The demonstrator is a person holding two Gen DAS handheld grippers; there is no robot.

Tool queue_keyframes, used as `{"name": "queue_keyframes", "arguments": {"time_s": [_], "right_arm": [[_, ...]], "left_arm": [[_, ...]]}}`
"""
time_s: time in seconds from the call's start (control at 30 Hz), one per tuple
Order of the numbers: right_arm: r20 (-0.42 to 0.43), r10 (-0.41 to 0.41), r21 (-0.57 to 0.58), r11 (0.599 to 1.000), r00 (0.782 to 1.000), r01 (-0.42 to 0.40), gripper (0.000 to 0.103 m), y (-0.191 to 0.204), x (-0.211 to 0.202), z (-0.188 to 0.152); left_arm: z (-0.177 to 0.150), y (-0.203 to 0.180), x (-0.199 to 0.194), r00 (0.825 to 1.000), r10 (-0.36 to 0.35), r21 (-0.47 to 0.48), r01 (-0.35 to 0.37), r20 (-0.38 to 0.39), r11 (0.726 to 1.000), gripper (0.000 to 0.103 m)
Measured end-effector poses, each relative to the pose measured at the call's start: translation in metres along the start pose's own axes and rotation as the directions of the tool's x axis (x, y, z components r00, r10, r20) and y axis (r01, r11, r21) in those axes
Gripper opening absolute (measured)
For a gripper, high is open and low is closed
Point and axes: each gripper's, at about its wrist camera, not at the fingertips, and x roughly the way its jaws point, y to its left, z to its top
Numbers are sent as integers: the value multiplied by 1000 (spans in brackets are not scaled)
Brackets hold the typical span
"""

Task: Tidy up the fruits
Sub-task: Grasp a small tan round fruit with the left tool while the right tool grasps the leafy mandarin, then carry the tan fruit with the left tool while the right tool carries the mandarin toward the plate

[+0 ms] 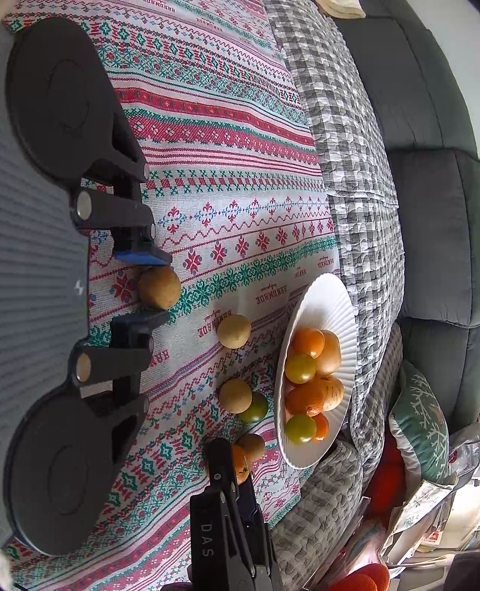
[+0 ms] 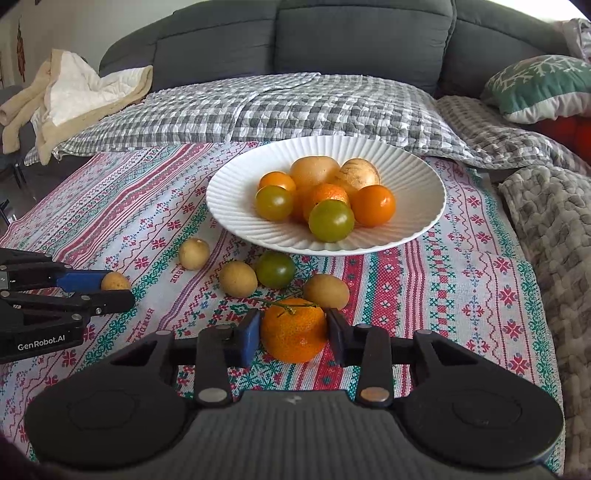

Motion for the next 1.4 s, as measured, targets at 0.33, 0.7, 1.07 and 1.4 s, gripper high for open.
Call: {"name": "queue_keyframes", "arguments": {"time_s": [0.33,0.7,1.07,1.4], "right_arm": [[1,5,-3,1000,1000,-5,34,0,-4,1],[46,60,38,997,997,-62,34,-8,-28,9],[114,36,106,993,993,-48,34,-30,-48,19],[158,0,147,989,987,-24,34,-41,-61,24]], "left_arm": [[3,-3,-2,1000,-28,1,28,-11,1000,14],[15,-14,-9,997,-78,-1,78,-7,997,14],[33,-24,-19,992,-119,-19,120,46,993,14],[50,-32,-29,986,-144,-53,149,81,987,14]]}}
